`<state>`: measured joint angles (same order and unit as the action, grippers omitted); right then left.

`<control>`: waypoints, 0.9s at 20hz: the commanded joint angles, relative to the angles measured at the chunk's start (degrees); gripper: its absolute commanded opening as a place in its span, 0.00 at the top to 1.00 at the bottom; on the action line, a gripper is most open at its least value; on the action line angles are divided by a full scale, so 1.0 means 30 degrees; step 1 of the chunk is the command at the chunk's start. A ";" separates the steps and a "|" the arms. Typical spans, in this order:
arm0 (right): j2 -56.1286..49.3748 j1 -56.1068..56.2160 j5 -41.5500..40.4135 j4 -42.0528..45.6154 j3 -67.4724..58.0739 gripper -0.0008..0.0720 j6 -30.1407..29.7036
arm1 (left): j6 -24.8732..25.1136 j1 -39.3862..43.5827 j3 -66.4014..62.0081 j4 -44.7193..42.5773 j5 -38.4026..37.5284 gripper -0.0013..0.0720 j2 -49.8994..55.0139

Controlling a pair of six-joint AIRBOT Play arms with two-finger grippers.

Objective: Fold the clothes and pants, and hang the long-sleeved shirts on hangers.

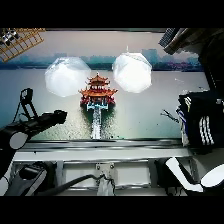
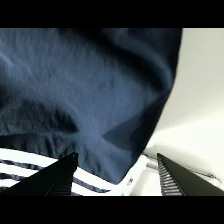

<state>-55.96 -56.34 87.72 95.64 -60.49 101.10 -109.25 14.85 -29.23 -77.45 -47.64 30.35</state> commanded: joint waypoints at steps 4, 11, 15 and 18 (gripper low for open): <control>-0.0175 -0.0007 -0.2747 -0.4860 -0.5268 0.18 0.0182 | 0.3293 0.0015 -0.0627 0.0903 0.0685 0.42 0.0284; -0.1690 0.8167 -0.5238 -1.4848 -0.8269 0.18 -0.5523 | 0.7133 0.0015 -0.6790 0.0889 0.1639 0.42 0.4976; -0.2521 1.6262 -0.5275 -1.0571 -0.8262 0.20 -0.6630 | 0.8451 0.0015 -1.0761 0.0831 0.0947 0.42 0.7555; -0.3016 1.9649 -0.5231 -0.6936 -0.8160 0.20 -0.6601 | 0.8429 0.0007 -1.1285 0.0838 0.1093 0.42 0.7803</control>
<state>-63.57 -8.40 72.20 65.67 -84.88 83.00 -85.67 14.85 -59.59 -74.91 -44.18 51.59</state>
